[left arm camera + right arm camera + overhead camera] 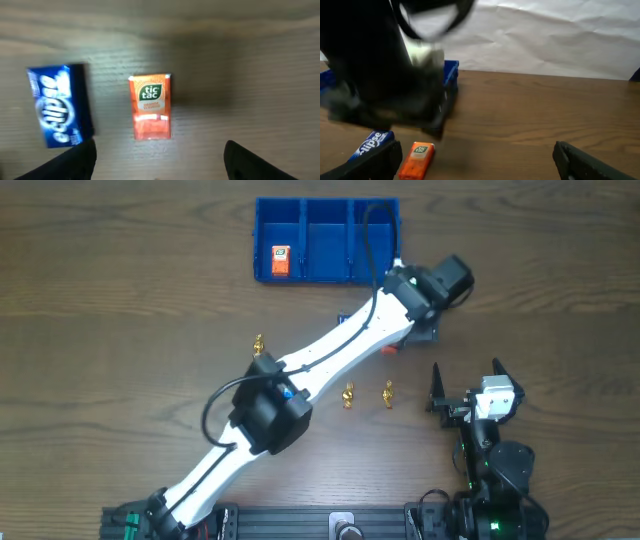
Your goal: Sort Candies Into Trays
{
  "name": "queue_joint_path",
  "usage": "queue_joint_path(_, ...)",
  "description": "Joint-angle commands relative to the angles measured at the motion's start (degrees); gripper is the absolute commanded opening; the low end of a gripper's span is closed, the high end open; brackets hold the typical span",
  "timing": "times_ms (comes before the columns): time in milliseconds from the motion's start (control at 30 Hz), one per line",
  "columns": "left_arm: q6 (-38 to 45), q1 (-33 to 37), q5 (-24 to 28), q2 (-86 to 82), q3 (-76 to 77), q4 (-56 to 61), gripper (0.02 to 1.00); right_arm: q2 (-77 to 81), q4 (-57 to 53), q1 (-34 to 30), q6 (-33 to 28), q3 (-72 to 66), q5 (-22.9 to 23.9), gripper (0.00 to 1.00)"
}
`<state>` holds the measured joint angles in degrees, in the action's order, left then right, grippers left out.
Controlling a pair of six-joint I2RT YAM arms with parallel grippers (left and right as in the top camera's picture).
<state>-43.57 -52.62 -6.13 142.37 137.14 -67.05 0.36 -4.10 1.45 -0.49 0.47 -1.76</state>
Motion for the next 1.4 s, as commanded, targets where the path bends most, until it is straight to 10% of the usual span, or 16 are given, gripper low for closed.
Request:
queue_joint_path(33, -2.4, 0.2, 3.9, 4.2, -0.2, -0.2, 0.816, -0.2, -0.5, 0.0, -0.4, 0.0, -0.3, 0.998)
queue_joint_path(467, -1.4, 3.7, 8.7, 9.1, -0.2, 1.3, 0.774, -0.2, -0.5, 0.0, -0.4, 0.0, -0.3, 0.998)
queue_joint_path(733, -1.4, 3.8, 8.5, 9.8, -0.2, 1.9, 0.288, -0.2, -0.5, 0.0, -0.4, 0.0, -0.3, 0.998)
queue_joint_path(1033, 8.5, 9.7, -3.9, -12.3, -0.2, 3.2, 0.303, -0.2, -0.5, 0.0, -0.4, 0.0, -0.3, 0.998)
queue_joint_path(1400, 24.2, 30.0, 3.2, -12.1, -0.2, 1.1, 0.294, -0.2, -0.5, 0.0, -0.4, 0.0, -0.3, 0.998)
